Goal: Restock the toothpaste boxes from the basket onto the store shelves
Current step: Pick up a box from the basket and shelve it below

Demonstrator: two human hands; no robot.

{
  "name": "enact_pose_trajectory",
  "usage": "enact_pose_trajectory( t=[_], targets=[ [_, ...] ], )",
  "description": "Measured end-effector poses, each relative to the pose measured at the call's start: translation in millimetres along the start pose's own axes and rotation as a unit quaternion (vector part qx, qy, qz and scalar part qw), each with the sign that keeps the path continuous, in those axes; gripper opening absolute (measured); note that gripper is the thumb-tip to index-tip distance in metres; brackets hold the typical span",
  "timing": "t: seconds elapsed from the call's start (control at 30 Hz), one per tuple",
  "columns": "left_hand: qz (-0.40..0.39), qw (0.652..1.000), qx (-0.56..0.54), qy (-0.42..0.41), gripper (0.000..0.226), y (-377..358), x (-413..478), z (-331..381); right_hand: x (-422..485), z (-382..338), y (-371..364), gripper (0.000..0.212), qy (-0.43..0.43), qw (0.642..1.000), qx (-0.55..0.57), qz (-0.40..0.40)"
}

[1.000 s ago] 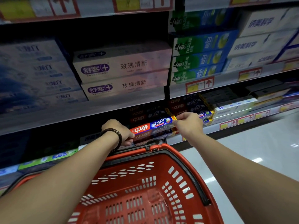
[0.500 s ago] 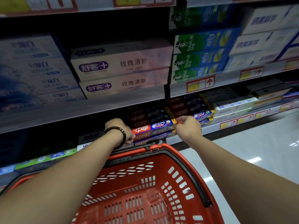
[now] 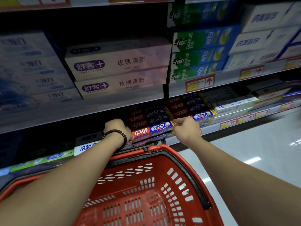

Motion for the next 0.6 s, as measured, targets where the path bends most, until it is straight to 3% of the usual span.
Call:
enact_pose_trajectory(
  t=[0.27, 0.33, 0.47, 0.6],
  targets=[
    [-0.039, 0.997, -0.07, 0.001, 0.003, 5.3, -12.1, -3.4, -4.7, 1.8, 3.9, 0.034, 0.005, 1.0, 0.006, 0.011],
    [-0.028, 0.996, -0.088, -0.018, 0.01, 12.6, -22.4, 0.3, -6.4, -1.8, 6.9, 0.028, 0.003, 1.0, 0.015, 0.012],
    [0.024, 0.994, 0.004, -0.106, 0.02, 37.7, -53.8, 19.1, -16.5, -19.1, 15.2, 0.012, 0.014, 1.0, 0.016, 0.009],
    [0.039, 0.988, 0.048, -0.139, 0.027, 59.2, -88.8, 18.4, -39.0, -43.1, 19.9, 0.011, 0.041, 0.999, -0.013, -0.014]
  ],
)
Point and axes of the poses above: each hand's wrist, its own x-axis towards the middle knuckle, its own y-axis out of the back of the hand, z = x × y, the point moved 9 cm from there along x, towards the middle knuckle, and after that the axes turned 13 degrees about -z, right-handed, at the moved point
